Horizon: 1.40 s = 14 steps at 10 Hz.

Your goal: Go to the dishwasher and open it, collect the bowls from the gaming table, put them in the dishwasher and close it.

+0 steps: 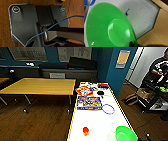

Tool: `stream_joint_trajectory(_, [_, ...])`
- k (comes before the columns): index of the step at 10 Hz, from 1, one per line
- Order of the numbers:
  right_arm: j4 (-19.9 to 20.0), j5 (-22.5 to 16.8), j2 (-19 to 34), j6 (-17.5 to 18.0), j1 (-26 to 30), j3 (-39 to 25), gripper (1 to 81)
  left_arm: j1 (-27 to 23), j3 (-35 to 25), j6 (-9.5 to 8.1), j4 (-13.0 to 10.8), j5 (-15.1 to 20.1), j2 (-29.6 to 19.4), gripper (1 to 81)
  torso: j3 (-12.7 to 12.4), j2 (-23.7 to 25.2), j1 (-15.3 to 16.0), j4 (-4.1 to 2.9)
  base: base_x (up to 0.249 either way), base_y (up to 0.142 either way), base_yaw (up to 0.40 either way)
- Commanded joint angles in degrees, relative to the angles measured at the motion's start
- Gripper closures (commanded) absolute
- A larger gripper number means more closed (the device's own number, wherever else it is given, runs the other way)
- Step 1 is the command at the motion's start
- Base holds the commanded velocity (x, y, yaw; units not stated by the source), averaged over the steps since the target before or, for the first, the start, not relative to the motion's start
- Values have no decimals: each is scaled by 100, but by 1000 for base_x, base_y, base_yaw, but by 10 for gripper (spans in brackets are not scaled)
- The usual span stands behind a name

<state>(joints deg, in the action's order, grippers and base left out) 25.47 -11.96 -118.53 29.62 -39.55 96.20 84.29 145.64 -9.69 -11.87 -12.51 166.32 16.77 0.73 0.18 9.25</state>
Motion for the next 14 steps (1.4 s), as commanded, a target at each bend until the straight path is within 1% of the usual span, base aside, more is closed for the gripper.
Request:
stream_joint_trajectory(1, [-24,-254,1320,-18,609,-1166,811,-101,-53,11,-87,222,7,10,0,0,0,0,0,0,0])
stream_joint_trajectory(2, [-130,-263,1575,-123,504,-1412,811,-101,-62,11,-87,135,16,10,0,0,0,0,0,0,0])
stream_joint_trajectory(4, [-541,-151,2004,-386,4,-2007,811,-109,-97,11,-87,91,16,10,0,0,0,0,0,0,0])
stream_joint_trajectory(6, [-832,377,2410,-659,-689,-2404,811,-110,-123,11,-87,56,16,10,-2,0,0,0,0,0,0])
stream_joint_trajectory(7, [-981,648,2541,-834,-1128,-2588,811,-118,-123,11,-87,-40,7,10,-2,0,0,0,0,0,0])
stream_joint_trajectory(8, [-1201,1175,2595,-1045,-1631,-2704,811,-136,-132,11,-96,-76,-1,10,-2,0,0,0,0,0,0])
stream_joint_trajectory(9, [-1463,1720,2560,-1151,-2347,-2747,811,-171,-185,11,-96,-76,-27,10,-2,0,0,0,0,0,0])
stream_joint_trajectory(10, [-1791,2277,2401,-1161,-2930,-2695,811,-171,-317,11,-96,-76,-107,10,-2,0,0,0,0,0,0])
stream_joint_trajectory(11, [-2044,2880,2019,-1161,-3448,-2347,811,-206,-621,2,-96,-76,-307,10,-2,0,0,0,0,0,0])
stream_joint_trajectory(12, [-2124,3005,1668,-1161,-3749,-1963,811,-250,-884,2,-96,-76,-490,10,-2,0,0,0,0,0,0])
stream_joint_trajectory(13, [-2185,3015,1350,-1161,-3898,-1669,811,-319,-1166,2,-96,-76,-711,10,-2,0,0,0,0,0,0])
stream_joint_trajectory(14, [-2221,3024,1127,-1161,-3934,-1491,811,-408,-1486,2,-96,-59,-942,10,-2,0,-2,0,0,0,0])
